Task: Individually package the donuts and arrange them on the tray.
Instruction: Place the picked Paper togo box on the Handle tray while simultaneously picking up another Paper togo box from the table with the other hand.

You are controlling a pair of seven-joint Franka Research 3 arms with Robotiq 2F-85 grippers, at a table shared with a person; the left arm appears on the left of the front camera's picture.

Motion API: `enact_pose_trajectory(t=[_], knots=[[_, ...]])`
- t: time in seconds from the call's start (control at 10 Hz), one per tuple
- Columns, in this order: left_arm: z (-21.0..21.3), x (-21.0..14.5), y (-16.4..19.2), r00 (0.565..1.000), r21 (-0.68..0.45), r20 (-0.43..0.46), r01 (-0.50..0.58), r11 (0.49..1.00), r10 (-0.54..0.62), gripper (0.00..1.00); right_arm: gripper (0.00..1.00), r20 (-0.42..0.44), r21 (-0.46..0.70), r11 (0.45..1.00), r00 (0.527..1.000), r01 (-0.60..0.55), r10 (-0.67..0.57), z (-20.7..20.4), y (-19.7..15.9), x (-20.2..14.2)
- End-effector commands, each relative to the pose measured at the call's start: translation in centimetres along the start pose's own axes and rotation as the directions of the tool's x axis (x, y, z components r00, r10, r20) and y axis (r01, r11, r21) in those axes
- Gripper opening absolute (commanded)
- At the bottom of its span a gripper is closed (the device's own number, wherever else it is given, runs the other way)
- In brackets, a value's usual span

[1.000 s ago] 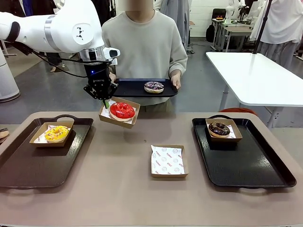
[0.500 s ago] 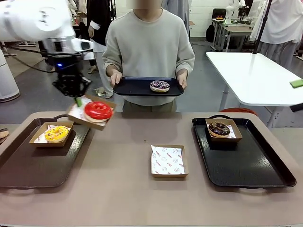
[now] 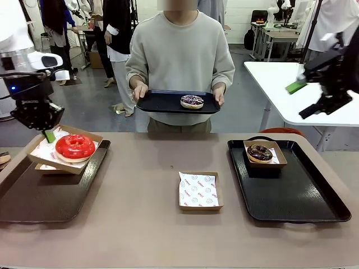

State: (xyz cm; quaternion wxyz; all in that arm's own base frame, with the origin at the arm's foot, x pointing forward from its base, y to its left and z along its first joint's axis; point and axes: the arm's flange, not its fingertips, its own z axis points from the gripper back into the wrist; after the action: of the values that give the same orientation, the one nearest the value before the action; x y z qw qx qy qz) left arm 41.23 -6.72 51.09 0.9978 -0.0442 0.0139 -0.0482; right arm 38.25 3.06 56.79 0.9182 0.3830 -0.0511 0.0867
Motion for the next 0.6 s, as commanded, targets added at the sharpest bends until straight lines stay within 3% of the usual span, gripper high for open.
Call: enact_pose_trajectory(t=[0.0, 0.5], knots=[[-1.8, -1.7, 1.6, 0.998, 0.01, 0.067, -0.003, 1.0, 0.002, 0.01, 1.0, 0.024, -0.139, 0.99, 1.0, -0.001, 0.004, -4.0, 0.8, -0.4], [-5.8, -2.9, 4.5, 0.999, 0.046, 0.044, 0.019, 0.999, -0.021, 0.01, 1.0, -0.002, -0.247, 0.969, 1.0, -0.023, 0.023, -11.9, 1.6, -1.5]])
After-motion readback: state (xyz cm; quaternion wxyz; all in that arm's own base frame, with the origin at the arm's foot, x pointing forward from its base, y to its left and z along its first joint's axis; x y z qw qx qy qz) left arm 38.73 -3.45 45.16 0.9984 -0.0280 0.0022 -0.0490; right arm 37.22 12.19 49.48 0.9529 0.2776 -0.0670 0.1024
